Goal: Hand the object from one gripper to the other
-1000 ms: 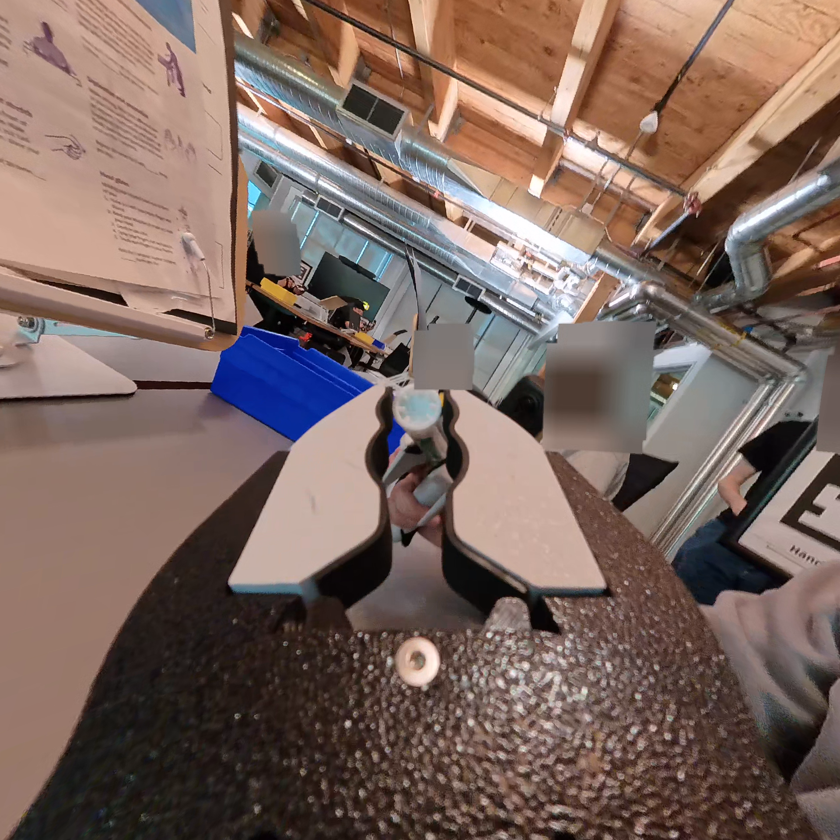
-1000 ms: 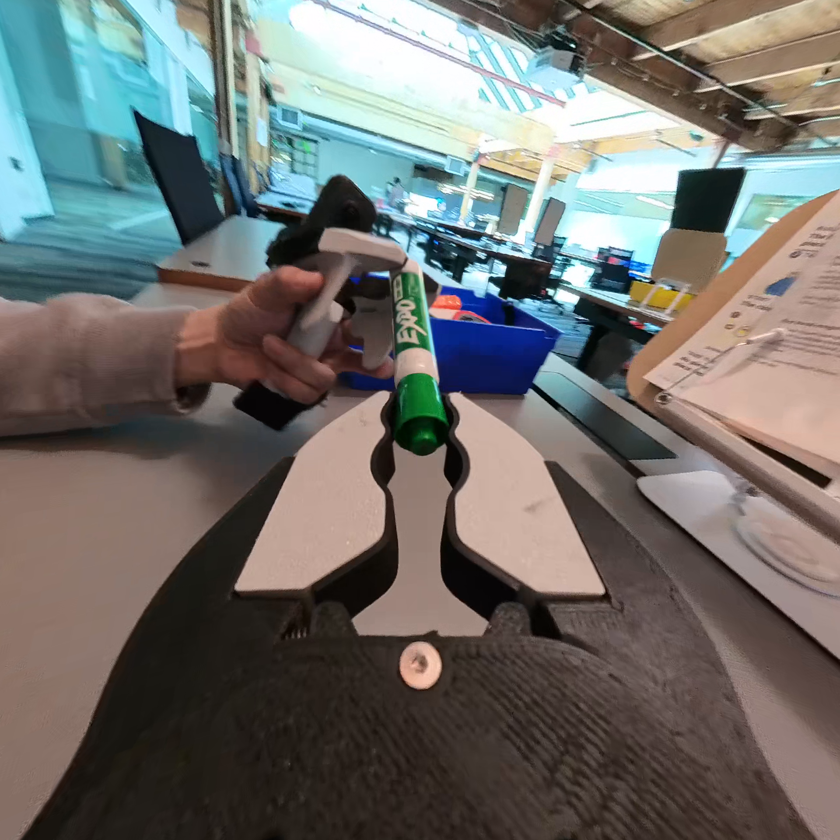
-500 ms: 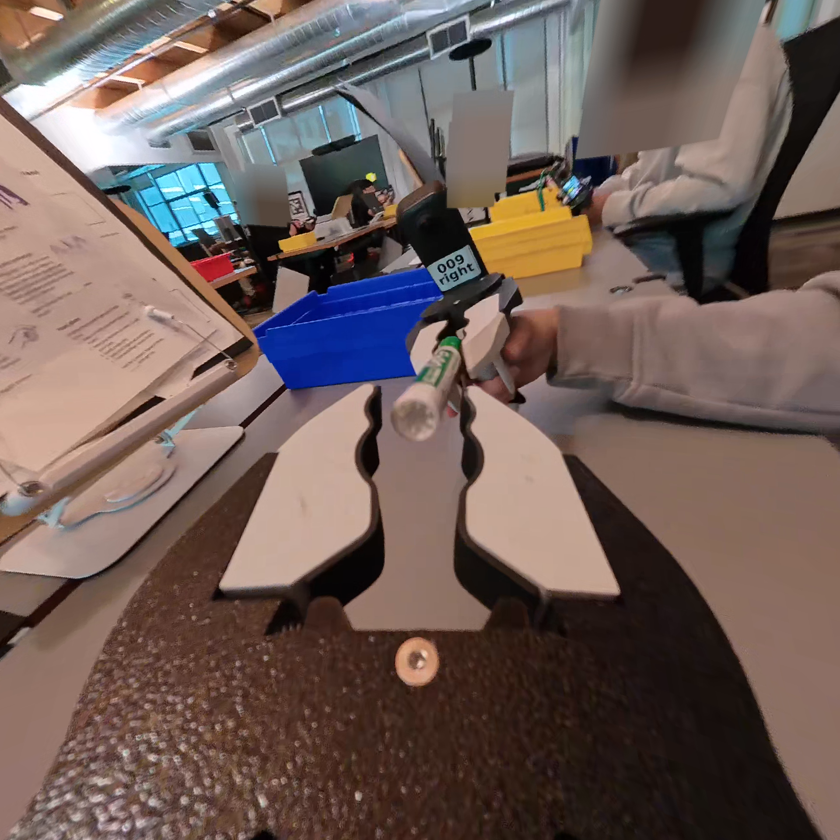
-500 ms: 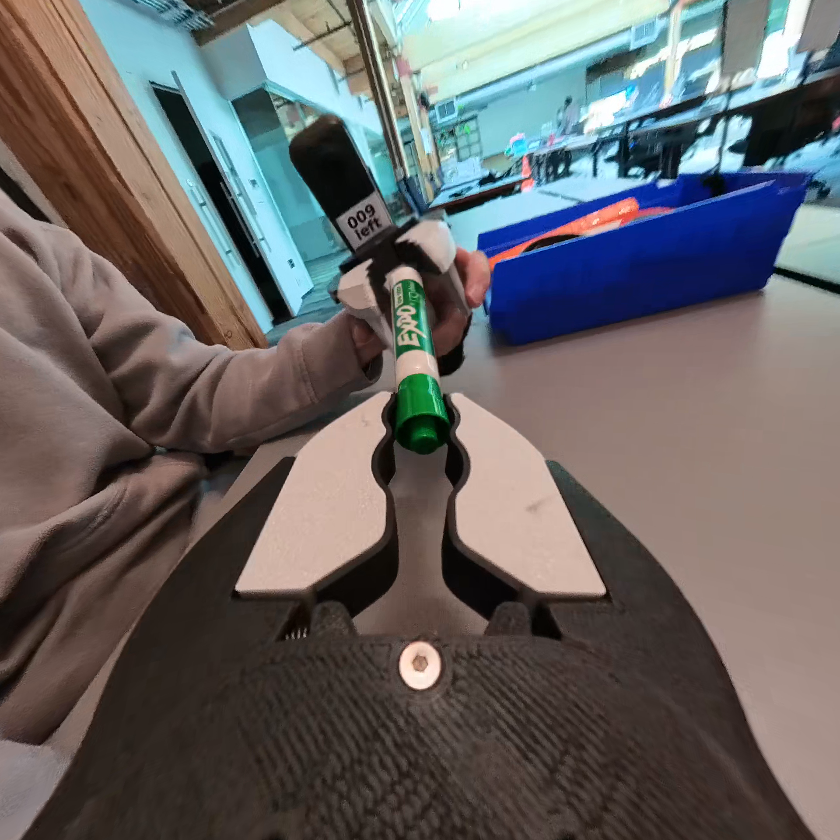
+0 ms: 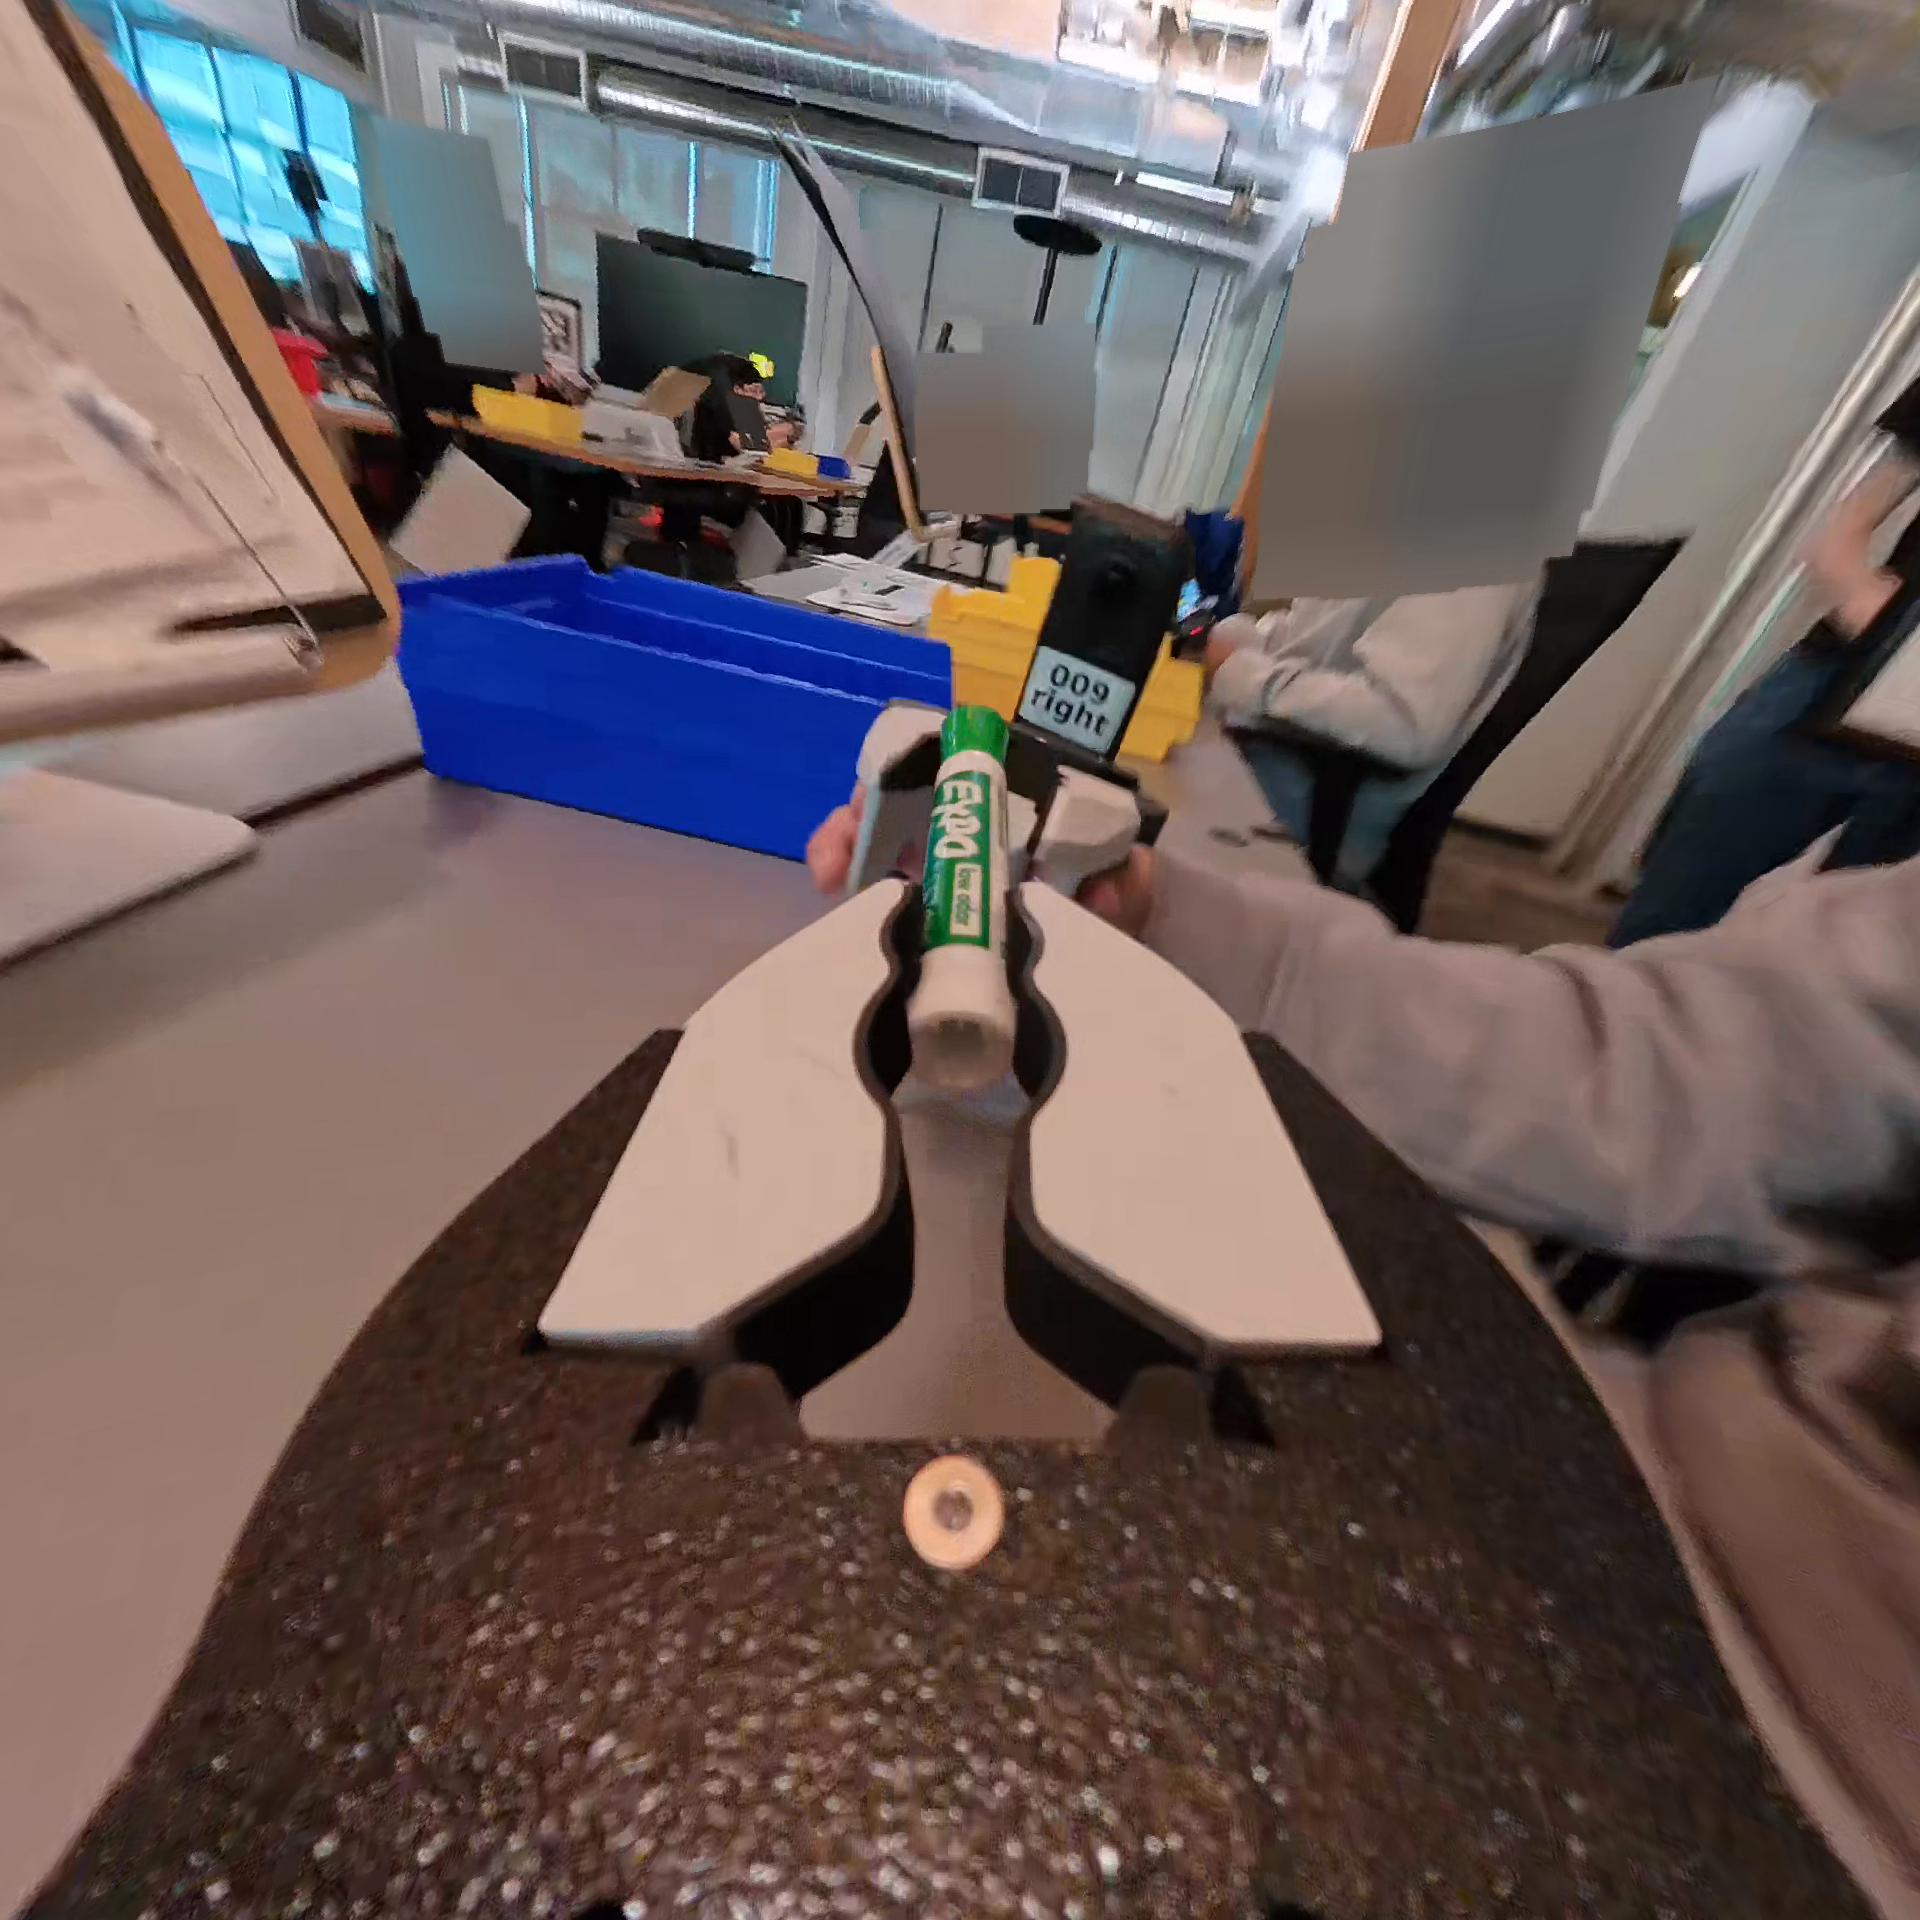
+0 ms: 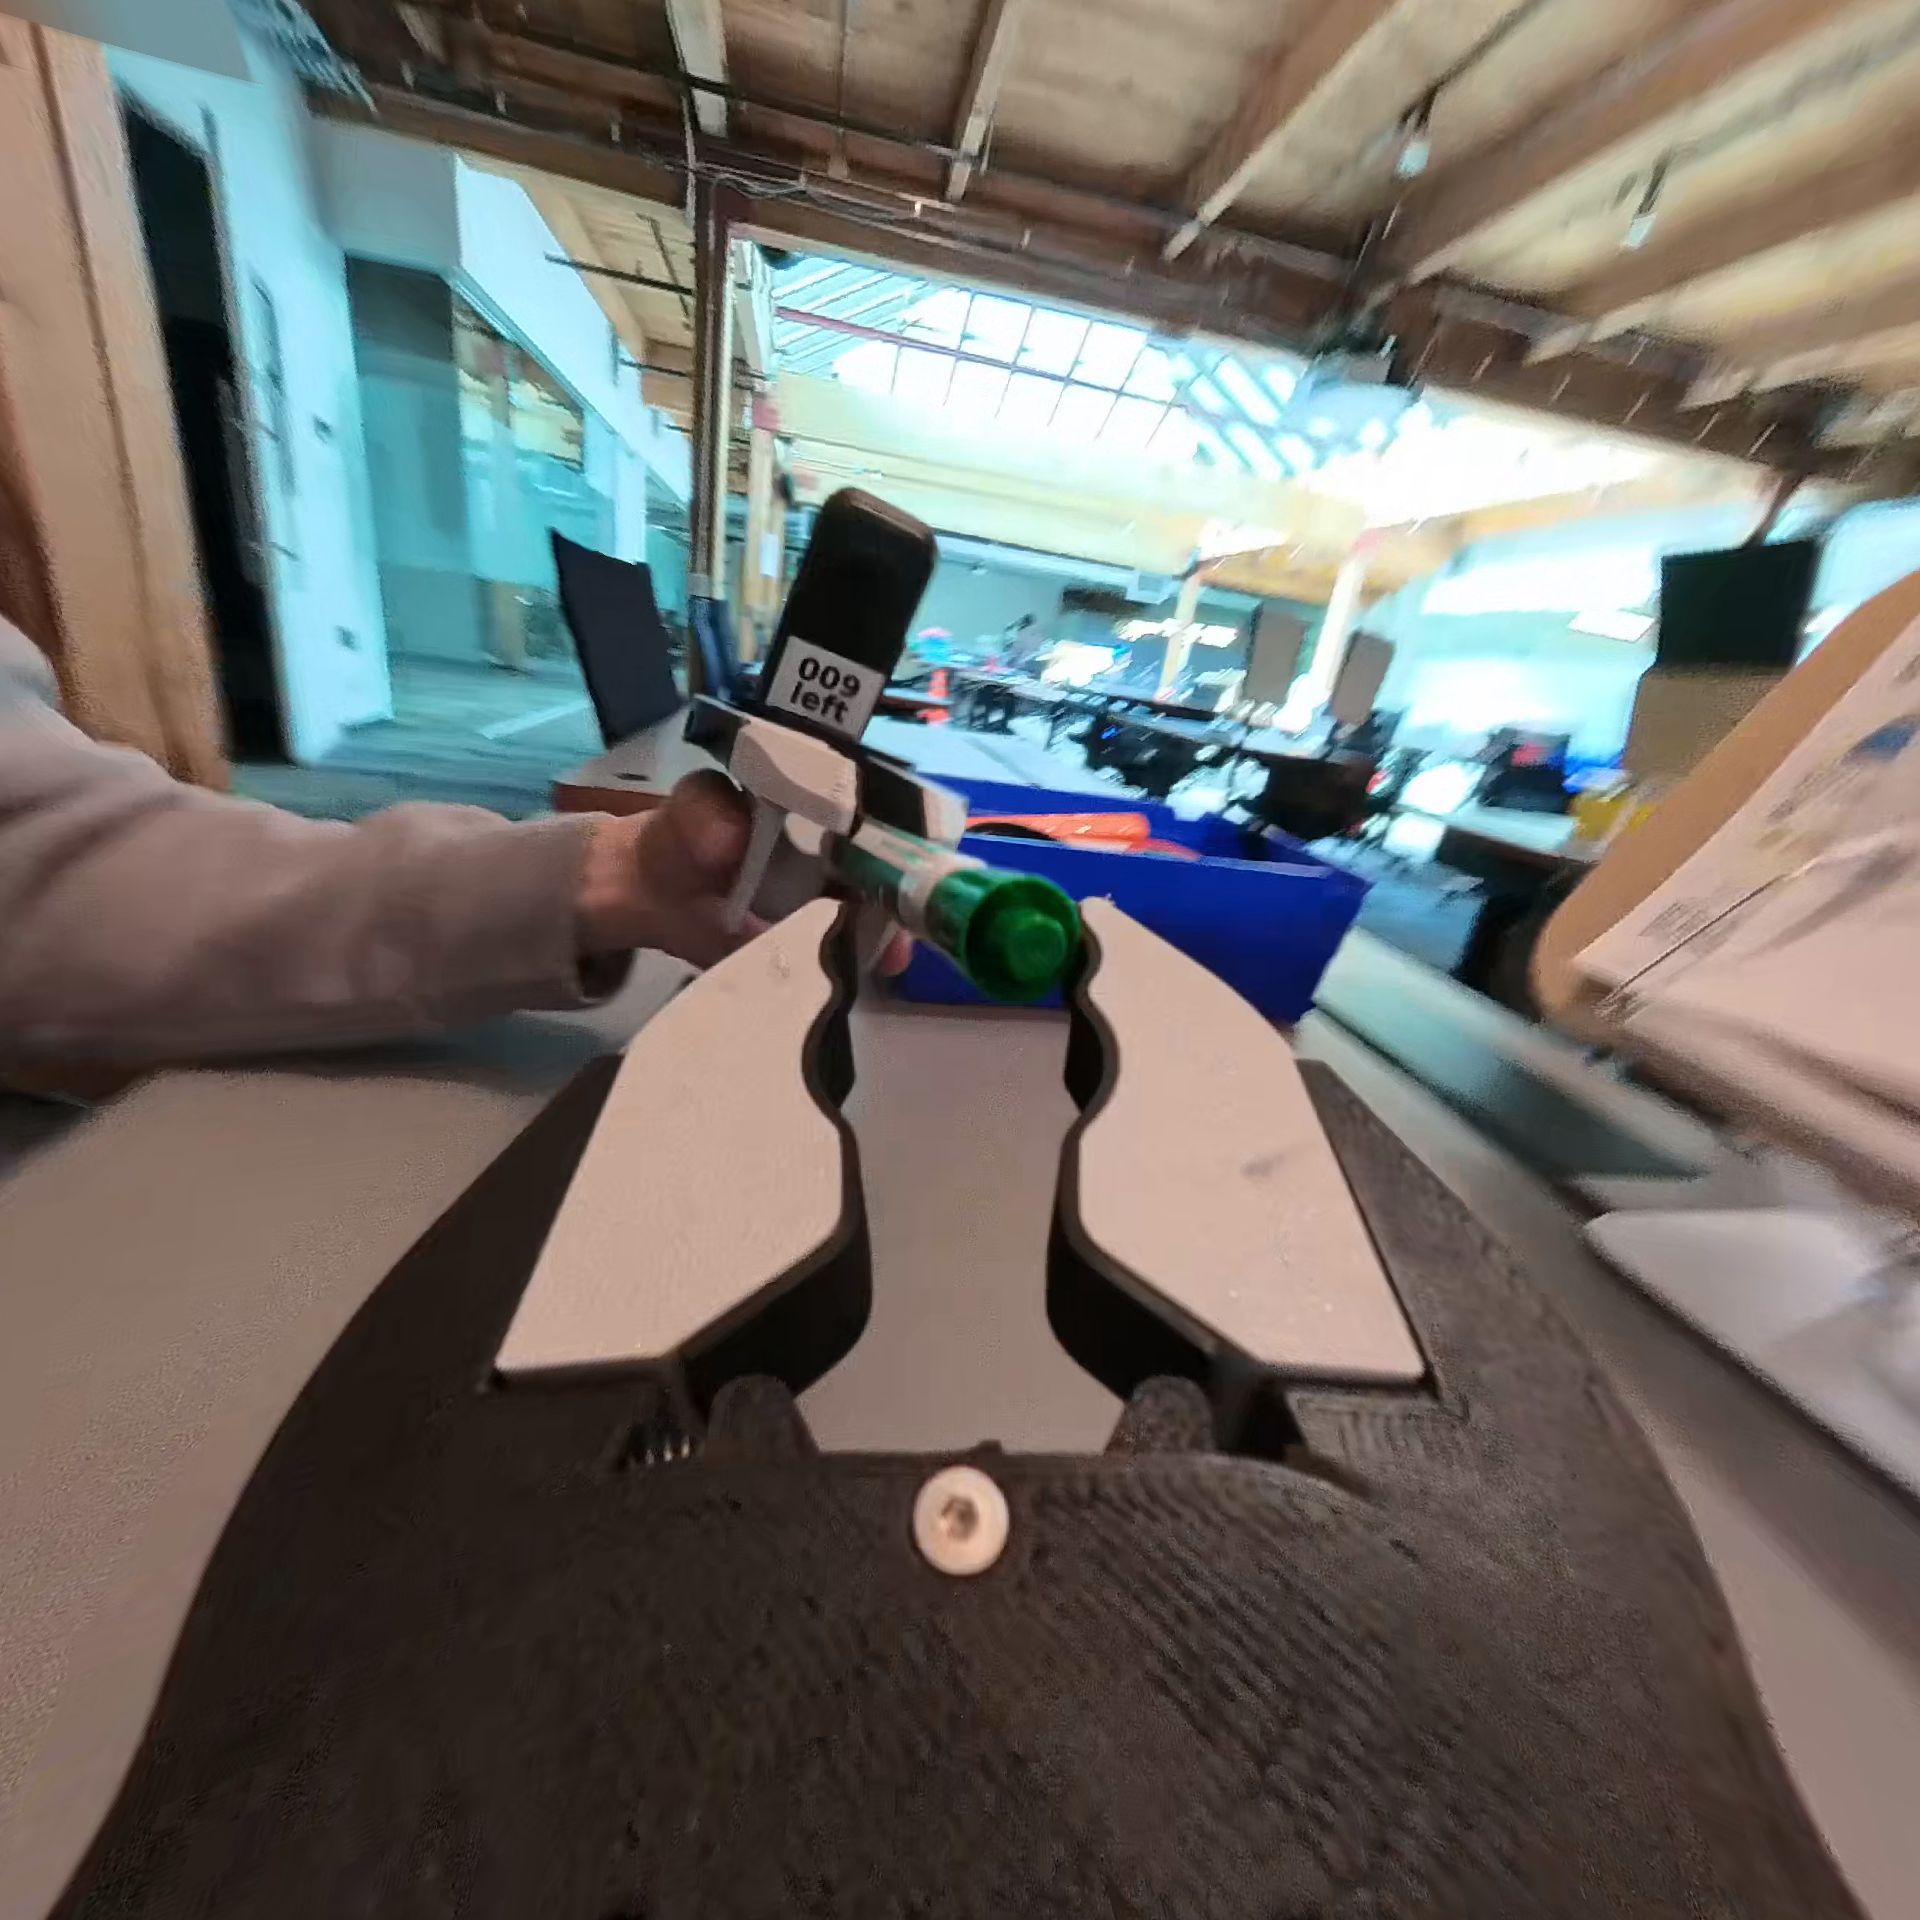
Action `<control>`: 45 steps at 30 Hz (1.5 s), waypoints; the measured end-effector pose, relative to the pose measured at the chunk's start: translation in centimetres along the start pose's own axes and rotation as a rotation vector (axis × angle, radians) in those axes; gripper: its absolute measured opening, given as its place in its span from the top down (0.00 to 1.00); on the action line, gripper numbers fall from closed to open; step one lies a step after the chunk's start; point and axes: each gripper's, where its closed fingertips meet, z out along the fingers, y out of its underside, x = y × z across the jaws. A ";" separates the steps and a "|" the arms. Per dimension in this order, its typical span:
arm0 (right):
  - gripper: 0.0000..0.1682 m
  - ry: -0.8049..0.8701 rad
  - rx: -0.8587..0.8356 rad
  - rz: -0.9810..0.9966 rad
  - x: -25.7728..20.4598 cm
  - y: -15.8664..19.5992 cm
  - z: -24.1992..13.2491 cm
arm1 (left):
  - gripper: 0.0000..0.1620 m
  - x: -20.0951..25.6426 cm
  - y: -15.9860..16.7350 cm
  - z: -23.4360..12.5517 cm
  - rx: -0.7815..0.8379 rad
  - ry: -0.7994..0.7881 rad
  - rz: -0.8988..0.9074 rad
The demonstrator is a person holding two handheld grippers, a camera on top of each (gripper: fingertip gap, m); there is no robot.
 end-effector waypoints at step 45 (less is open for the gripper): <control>0.67 -0.055 -0.153 -0.026 -0.9 2.8 0.2 | 0.88 0.8 10.7 -2.3 -0.588 -0.149 0.274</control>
